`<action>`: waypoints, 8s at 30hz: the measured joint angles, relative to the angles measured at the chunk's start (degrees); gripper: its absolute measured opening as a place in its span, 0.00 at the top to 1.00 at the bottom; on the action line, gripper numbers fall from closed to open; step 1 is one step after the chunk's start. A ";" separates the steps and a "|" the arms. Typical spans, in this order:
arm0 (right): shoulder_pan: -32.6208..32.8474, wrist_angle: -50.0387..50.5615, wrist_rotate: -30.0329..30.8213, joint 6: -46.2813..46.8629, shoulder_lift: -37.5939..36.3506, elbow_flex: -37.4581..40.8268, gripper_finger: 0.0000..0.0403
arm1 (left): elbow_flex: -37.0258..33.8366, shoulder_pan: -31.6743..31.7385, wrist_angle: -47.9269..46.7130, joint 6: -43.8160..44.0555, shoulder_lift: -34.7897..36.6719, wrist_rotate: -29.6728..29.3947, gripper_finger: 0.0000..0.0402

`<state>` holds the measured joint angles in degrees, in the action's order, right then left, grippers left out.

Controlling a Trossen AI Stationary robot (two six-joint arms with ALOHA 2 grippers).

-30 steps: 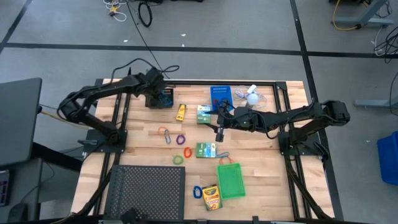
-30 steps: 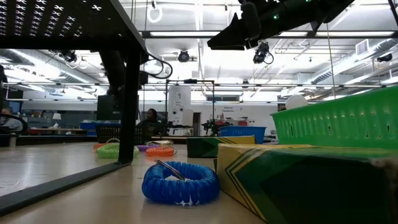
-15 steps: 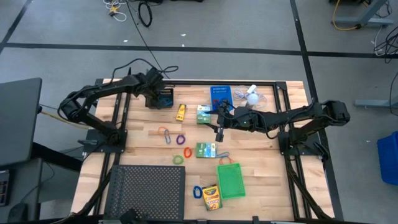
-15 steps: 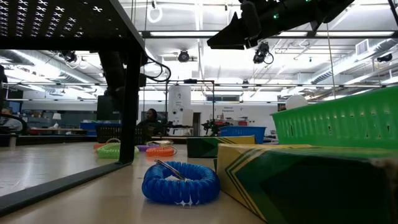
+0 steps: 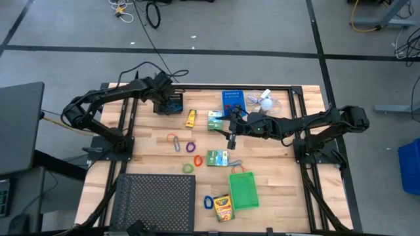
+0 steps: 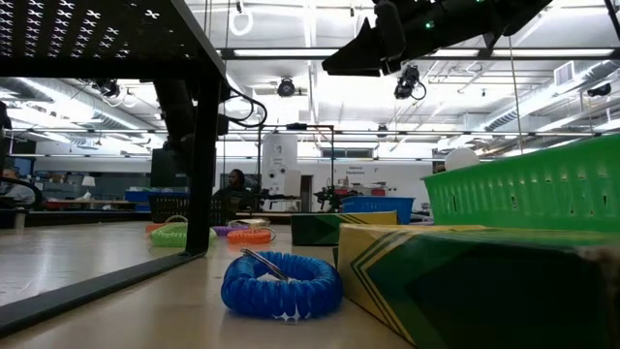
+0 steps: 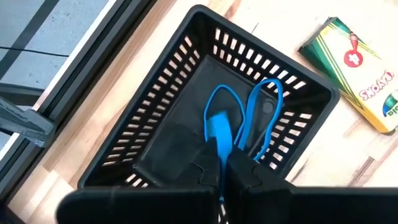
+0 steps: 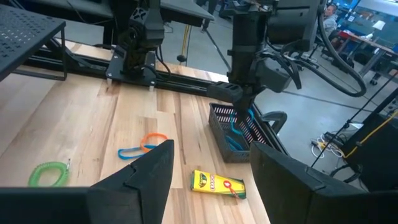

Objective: Pick & Place Office Desk Supplies
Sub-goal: Put the top right blue rubber band into the black bin, then put the top right orange rubber band into the black bin

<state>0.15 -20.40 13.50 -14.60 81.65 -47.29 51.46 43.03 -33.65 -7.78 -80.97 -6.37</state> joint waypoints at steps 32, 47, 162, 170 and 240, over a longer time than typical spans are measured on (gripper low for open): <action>0.07 6.84 -4.84 3.35 0.01 -0.01 0.45 | 3.08 -4.96 6.54 -4.37 5.32 28.36 0.41; 3.86 39.27 -11.61 18.88 0.01 -0.02 0.46 | 2.80 -27.14 20.91 -8.34 11.04 25.79 0.42; -3.94 66.99 -7.36 17.48 6.16 -11.32 0.73 | 1.88 -33.29 21.81 -7.85 10.97 18.80 0.42; -5.65 64.63 -12.53 16.18 9.12 -11.32 0.49 | 1.88 -33.29 21.78 -7.95 10.97 18.82 0.42; -1.08 12.25 -23.17 2.05 -1.92 -3.58 1.00 | 1.89 -29.95 36.05 -7.82 1.34 36.67 0.43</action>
<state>-0.93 -8.15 -9.68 -12.56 79.72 -50.87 53.35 13.08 2.41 -15.59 -79.63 30.29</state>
